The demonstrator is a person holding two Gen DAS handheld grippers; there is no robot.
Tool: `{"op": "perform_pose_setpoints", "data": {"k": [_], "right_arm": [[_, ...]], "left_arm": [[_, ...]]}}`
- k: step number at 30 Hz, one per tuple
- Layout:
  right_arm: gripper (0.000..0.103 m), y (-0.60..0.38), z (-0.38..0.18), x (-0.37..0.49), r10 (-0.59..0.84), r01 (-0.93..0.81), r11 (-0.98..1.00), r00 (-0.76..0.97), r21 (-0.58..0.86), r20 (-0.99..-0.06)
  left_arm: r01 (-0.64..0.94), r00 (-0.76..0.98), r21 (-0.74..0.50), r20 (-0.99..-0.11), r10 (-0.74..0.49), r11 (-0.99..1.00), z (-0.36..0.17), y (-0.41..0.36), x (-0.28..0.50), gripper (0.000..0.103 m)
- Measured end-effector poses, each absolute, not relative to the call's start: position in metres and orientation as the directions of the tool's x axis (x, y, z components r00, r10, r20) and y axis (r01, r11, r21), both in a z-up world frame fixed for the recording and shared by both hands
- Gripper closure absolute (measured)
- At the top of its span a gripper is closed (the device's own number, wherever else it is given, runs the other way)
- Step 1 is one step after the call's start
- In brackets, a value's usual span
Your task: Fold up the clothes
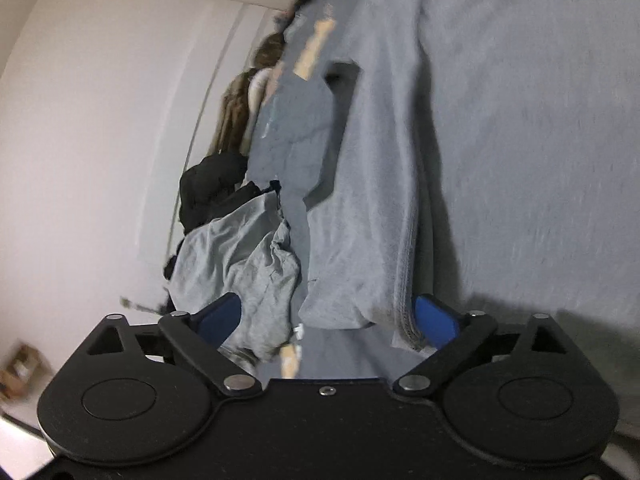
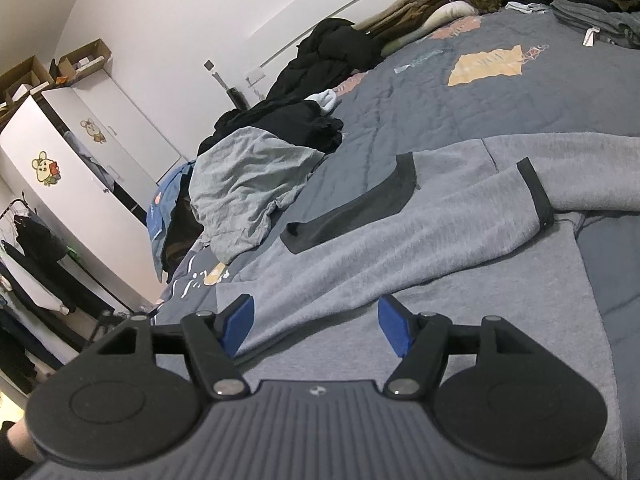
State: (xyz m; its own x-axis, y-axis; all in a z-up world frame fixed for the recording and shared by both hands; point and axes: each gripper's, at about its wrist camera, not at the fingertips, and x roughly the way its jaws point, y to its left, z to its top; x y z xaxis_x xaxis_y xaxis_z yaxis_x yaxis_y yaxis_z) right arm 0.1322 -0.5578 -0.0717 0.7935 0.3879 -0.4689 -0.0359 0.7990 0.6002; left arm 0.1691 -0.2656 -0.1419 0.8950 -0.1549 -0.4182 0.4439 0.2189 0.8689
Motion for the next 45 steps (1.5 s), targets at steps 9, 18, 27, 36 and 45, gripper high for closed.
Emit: {"op": "perform_pose_setpoints", "data": {"k": [9,18,27,36,45], "right_arm": [[0.035,-0.556,-0.071,0.132,0.39,-0.034,0.796,0.793,0.604,-0.468],[0.035,-0.55,-0.076,0.134,0.399,-0.044,0.803,0.78,0.595,-0.482],[0.035,-0.545,-0.084,0.136,0.411,-0.041,0.8,0.764,0.598,-0.497],[0.035,-0.546,-0.087,0.135,0.412,-0.039,0.798,0.763,0.601,-0.498],[0.035,-0.548,-0.09,0.136,0.407,-0.034,0.801,0.764,0.598,-0.501]], "left_arm": [[0.482,0.684,0.043,-0.642,-0.346,0.875,-0.081,-0.178,0.278,0.032],[0.29,0.56,-0.257,-0.735,-0.381,0.922,-0.132,-0.146,0.375,0.045],[0.335,0.516,-0.311,-0.729,-0.449,0.889,-0.137,-0.156,0.407,0.094],[0.424,0.616,-0.085,-0.702,-0.356,0.902,-0.101,-0.196,0.442,0.095],[0.26,0.729,-0.034,-0.649,-0.219,0.965,-0.099,-0.17,0.414,0.075]]}}
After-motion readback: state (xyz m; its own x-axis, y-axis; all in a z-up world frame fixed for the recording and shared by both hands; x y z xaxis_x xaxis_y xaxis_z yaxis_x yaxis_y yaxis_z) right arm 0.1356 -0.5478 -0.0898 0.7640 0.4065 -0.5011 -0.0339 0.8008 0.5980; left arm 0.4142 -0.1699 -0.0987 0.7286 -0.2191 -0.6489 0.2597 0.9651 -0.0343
